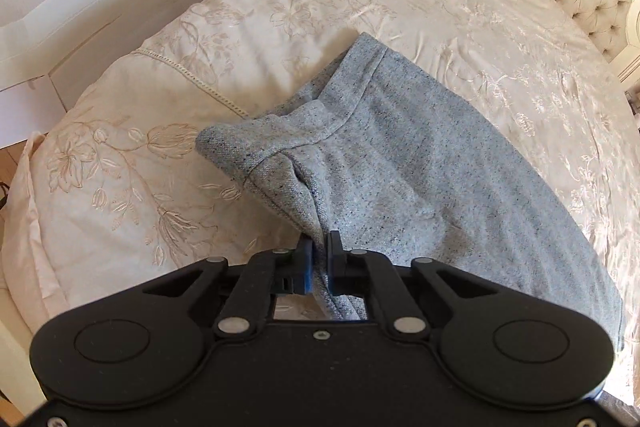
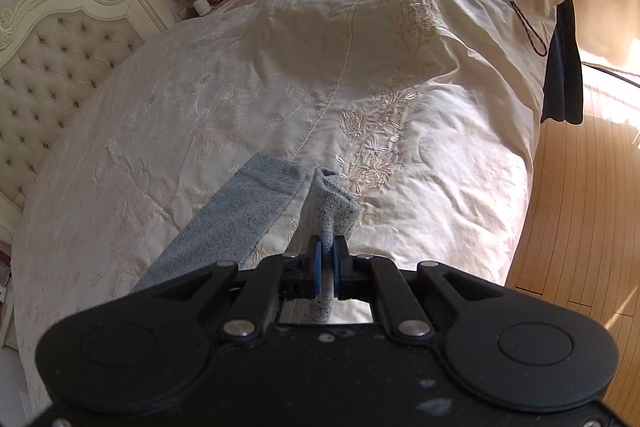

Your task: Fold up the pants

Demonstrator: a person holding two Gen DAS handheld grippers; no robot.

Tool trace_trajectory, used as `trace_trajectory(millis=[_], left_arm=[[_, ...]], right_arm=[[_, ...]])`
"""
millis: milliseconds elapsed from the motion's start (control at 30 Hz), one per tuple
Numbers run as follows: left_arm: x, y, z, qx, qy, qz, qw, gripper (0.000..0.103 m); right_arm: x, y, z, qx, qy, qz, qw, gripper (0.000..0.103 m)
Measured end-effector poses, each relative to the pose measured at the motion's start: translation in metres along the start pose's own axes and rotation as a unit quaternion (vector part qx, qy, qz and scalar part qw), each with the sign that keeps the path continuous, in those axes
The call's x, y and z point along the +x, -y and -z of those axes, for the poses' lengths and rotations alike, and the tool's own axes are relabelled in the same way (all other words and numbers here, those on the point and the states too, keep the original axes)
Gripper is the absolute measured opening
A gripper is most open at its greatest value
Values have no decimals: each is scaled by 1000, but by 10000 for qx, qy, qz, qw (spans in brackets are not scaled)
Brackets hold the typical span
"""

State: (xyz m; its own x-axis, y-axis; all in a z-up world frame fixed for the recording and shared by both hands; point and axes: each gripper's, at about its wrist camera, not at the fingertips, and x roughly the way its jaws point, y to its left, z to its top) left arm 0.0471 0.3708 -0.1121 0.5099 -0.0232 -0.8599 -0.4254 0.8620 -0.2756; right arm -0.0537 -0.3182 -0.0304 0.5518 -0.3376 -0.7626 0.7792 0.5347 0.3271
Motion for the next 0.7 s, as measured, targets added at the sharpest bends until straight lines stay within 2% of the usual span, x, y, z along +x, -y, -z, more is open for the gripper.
trace_trajectory(millis=[167, 300, 333, 500, 600, 633, 700], left_arm=[[1, -11, 2, -174, -83, -189, 9996, 6], [6, -5, 4, 47, -154, -171, 9997, 11], [7, -2, 6, 154, -184, -157, 9996, 15], [22, 8, 28, 513, -503, -399, 9966, 17], [34, 11, 43, 590, -726, -582, 9939, 28], [38, 11, 48, 577, -774, -640, 9933, 35], [45, 9, 57, 482, -798, -692, 9932, 38]], right_arm=[[5, 22, 5, 320, -133, 238, 9991, 6], [14, 25, 0, 423, -268, 236, 9985, 6], [17, 23, -1, 359, -295, 227, 9987, 6], [39, 8, -2, 146, -476, 160, 9986, 6], [52, -1, 1, 75, -607, 135, 9980, 6], [56, -5, 3, 4, -652, 125, 9978, 6], [62, -13, 6, -116, -735, 96, 9972, 6]])
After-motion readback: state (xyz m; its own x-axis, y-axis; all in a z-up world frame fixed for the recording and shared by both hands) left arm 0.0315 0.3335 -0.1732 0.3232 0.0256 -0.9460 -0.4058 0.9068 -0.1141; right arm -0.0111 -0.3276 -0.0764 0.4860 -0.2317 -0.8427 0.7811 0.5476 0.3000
